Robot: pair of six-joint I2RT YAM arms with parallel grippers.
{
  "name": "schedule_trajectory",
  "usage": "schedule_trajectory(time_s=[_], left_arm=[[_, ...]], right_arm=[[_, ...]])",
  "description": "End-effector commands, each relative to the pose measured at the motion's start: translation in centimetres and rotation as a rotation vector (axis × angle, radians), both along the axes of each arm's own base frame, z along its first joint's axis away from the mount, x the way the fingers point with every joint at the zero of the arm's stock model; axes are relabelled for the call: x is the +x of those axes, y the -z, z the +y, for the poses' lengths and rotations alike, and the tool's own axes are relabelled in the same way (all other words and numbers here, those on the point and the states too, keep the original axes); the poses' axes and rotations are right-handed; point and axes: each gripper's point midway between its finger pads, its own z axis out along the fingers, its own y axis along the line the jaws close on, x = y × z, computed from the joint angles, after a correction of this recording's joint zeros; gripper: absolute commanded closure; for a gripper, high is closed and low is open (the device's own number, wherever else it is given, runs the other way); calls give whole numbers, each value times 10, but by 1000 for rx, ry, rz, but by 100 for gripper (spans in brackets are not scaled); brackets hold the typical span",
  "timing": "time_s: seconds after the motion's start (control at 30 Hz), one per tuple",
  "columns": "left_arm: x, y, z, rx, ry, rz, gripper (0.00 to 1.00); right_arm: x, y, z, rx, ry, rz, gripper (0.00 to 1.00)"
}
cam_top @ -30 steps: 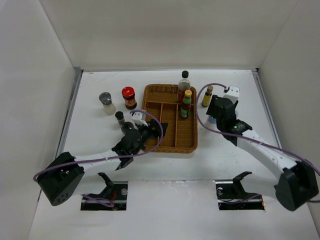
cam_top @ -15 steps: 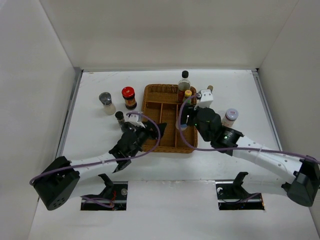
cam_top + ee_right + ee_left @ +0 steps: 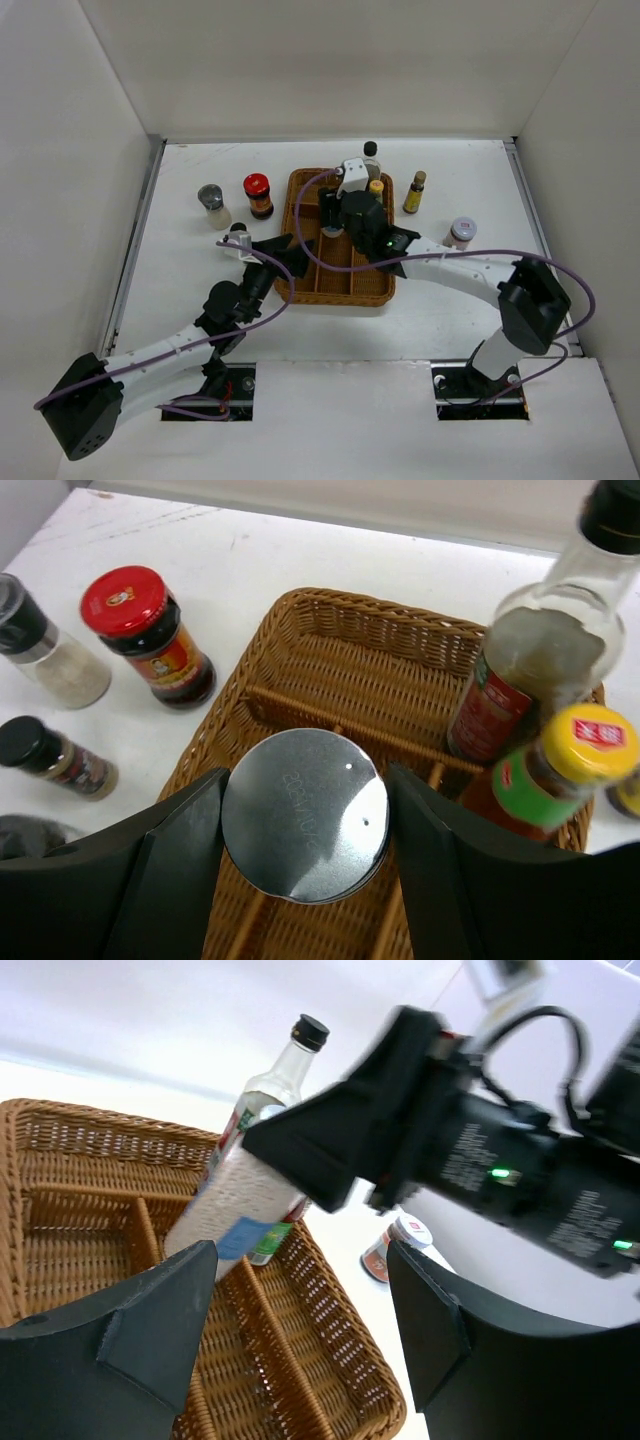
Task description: Organize the condiment bottles
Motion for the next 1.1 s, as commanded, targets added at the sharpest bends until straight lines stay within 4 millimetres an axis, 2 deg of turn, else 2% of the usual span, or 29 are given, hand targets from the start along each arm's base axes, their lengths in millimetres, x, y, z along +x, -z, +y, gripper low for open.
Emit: schedule_trajectory(time_s=[0.0, 0.13, 0.4, 0.47, 0.57, 0.63, 0.7, 0.9, 1.0, 1.07], left_arm=[[-1, -11, 6, -26, -20, -43, 32], [3, -8, 10, -26, -35, -32, 32], [5, -3, 4, -7, -26, -21, 32], [8, 0, 5, -4, -35, -11, 32], [7, -1, 3, -2, -27, -12, 32], [6, -1, 3, 1, -26, -13, 32], [9, 2, 4, -1, -33, -3, 32], [9, 4, 1, 7, -28, 5, 32], [7, 3, -3, 8, -15, 1, 32], [8, 6, -5, 13, -13, 11, 32]], right_arm=[[30, -56, 9, 117, 34, -152, 62], [48, -35, 9, 100, 60, -137, 62], [68, -2, 11, 83, 83, -110, 59], [69, 6, 10, 75, 89, -99, 53], [69, 11, 7, 71, 99, -91, 36], [67, 8, 5, 77, 101, -92, 27], [64, -3, 3, 88, 99, -105, 21], [40, -66, -10, 162, 79, -180, 9], [24, -90, -23, 203, 71, -205, 11], [12, -97, -40, 223, 81, -215, 26]])
